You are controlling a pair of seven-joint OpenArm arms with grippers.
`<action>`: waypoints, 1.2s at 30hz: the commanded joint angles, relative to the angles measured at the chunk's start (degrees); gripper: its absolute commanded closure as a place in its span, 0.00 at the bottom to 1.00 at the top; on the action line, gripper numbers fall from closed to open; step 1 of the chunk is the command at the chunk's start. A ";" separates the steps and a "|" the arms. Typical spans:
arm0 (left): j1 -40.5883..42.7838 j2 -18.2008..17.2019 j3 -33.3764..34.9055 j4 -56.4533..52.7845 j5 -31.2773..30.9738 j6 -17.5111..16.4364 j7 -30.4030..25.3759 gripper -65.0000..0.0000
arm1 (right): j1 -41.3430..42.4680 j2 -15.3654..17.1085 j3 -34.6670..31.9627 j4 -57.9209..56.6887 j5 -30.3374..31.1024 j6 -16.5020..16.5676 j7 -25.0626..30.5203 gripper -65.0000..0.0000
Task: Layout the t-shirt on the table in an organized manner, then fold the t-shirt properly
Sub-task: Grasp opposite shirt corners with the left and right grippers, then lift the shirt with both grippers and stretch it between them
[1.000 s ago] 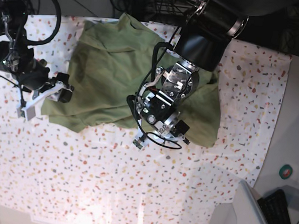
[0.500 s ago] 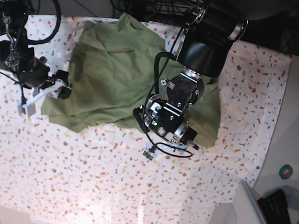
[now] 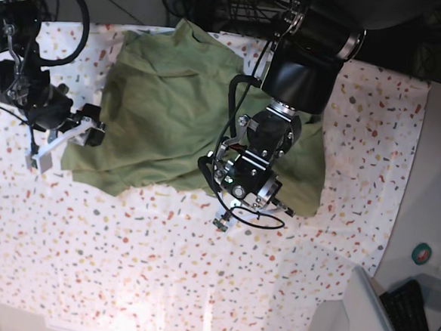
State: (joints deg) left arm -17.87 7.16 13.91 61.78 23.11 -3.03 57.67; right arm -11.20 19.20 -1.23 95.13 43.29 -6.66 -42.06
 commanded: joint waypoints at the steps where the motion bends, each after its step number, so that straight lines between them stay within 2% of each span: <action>1: -1.34 0.45 -0.07 1.74 0.40 0.08 -0.22 0.86 | 0.52 0.71 0.31 0.91 0.36 0.37 0.88 0.51; 3: -1.34 0.45 -0.15 2.44 0.40 0.08 -0.22 0.89 | 0.52 0.71 0.31 0.91 0.36 0.37 0.88 0.51; 8: -1.34 0.45 -0.33 2.00 0.40 0.08 -0.13 0.90 | 0.52 0.71 0.31 0.91 0.36 0.37 0.88 0.51; 11: -1.34 0.45 -0.42 2.00 0.40 -0.18 -0.13 1.00 | 0.61 0.71 0.31 0.91 0.36 0.37 0.88 0.51; 15: -1.08 0.27 -0.68 2.00 0.31 -0.27 -0.13 1.00 | 0.61 0.71 0.31 0.91 0.36 0.37 0.88 0.52; 17: -0.37 0.18 -3.14 3.23 0.31 -0.27 -0.13 1.00 | 0.61 0.71 0.22 0.91 0.36 0.37 0.88 0.52; 19: 0.68 0.18 -7.71 6.84 0.31 -0.27 -0.04 1.00 | 0.34 0.71 0.22 0.91 0.36 0.37 0.88 0.52; 23: 7.10 0.18 -16.59 21.96 0.40 -0.71 -0.04 1.00 | -0.97 0.71 0.22 1.09 0.36 0.37 0.88 0.52; 25: 11.76 0.18 -20.64 30.66 0.31 -3.43 -0.04 1.00 | -1.77 0.71 0.22 1.44 0.36 1.07 0.88 0.52; 27: 16.59 0.18 -24.15 37.34 -0.48 -6.42 -0.04 1.00 | -1.94 0.53 -0.66 1.09 0.36 4.41 0.88 0.56; 29: 22.13 0.18 -28.55 43.23 -4.61 -8.80 -0.13 1.00 | -2.64 -0.34 -3.03 0.82 0.18 6.44 0.88 0.70; 32: 29.16 0.18 -38.31 48.24 -14.54 -9.15 -0.22 1.00 | -2.47 -0.43 -6.11 -0.93 0.18 6.52 0.88 0.97; 36: 35.76 -1.84 -50.53 48.42 -30.63 -9.15 -0.31 1.00 | 1.14 -1.31 -7.51 -8.85 0.18 6.52 0.96 1.00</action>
State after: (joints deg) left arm 18.35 5.34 -37.04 109.25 -7.01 -11.90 58.43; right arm -10.85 17.76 -9.10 85.12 42.76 -0.43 -42.13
